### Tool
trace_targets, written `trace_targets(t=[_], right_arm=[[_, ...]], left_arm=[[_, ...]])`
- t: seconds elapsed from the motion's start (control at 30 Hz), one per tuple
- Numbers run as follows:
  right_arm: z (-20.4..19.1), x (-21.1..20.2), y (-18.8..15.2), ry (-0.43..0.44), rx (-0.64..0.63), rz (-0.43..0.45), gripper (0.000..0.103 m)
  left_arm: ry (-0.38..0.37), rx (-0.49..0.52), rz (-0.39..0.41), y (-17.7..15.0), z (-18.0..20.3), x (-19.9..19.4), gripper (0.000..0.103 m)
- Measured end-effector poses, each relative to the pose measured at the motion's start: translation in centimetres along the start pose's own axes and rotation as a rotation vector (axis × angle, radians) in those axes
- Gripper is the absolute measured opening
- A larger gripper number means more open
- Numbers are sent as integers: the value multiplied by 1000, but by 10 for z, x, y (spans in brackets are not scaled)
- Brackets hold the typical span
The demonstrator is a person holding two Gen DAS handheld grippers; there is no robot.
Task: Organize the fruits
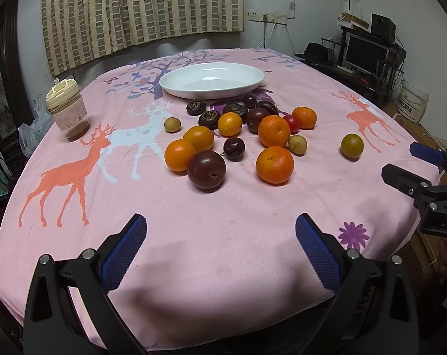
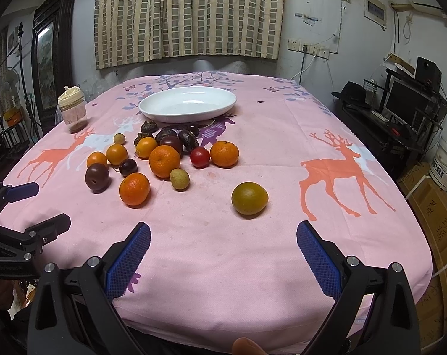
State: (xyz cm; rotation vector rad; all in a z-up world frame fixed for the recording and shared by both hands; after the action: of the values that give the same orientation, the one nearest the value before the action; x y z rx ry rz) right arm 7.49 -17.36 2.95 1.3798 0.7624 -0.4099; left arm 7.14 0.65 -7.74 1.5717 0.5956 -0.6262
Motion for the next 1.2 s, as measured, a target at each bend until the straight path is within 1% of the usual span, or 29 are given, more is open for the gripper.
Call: trace_targets(t=[0.63, 0.73, 0.77, 0.83, 0.9, 0.93, 0.97, 1.0, 1.07, 1.1, 1.13, 1.2], right_arm=[[1, 2, 0, 4, 2, 1, 99], [3, 6, 0, 23, 5, 2, 99], [7, 9, 1, 31, 17, 12, 99], [20, 17, 3, 22, 58, 23, 99], [43, 33, 0, -28, 120, -9, 99], [55, 44, -3, -50, 152, -39, 98], [62, 51, -4, -52, 174, -55, 91], [67, 59, -6, -38, 201, -80, 87], [64, 71, -9, 18, 220, -123, 76], [58, 76, -7, 50, 209, -139, 75], [53, 79, -5, 61, 186, -144, 75], [44, 86, 0, 49, 130, -147, 75]], left_arm=[[-1, -5, -14, -4, 0, 0, 98], [0, -2, -18, -4, -1, 2, 98], [2, -5, -21, -4, -3, 4, 98], [-1, -19, -29, -7, -9, 9, 98], [-4, -31, -35, -9, -16, 14, 98], [-1, -35, -35, -9, -21, 17, 98], [4, -38, -34, -9, -26, 19, 98], [6, -40, -32, -9, -29, 21, 98], [-2, -45, -25, -7, -37, 24, 98], [-13, -48, -20, -6, -40, 24, 98], [-31, -49, -13, -4, -42, 25, 98], [-63, -42, -5, -1, -45, 26, 98]])
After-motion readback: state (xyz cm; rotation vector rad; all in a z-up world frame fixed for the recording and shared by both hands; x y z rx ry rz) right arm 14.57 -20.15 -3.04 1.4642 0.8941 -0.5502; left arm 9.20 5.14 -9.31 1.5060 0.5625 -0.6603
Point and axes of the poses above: each gripper's, at about its wrist camera, not at the fingertips, and x roughly the way its jaws point, z to its right, y to its top, the point moved 10 cm from there along x, roughly the way its jaws point, and after that the axes turned 3 degrees about x, right-handed, at the moved point
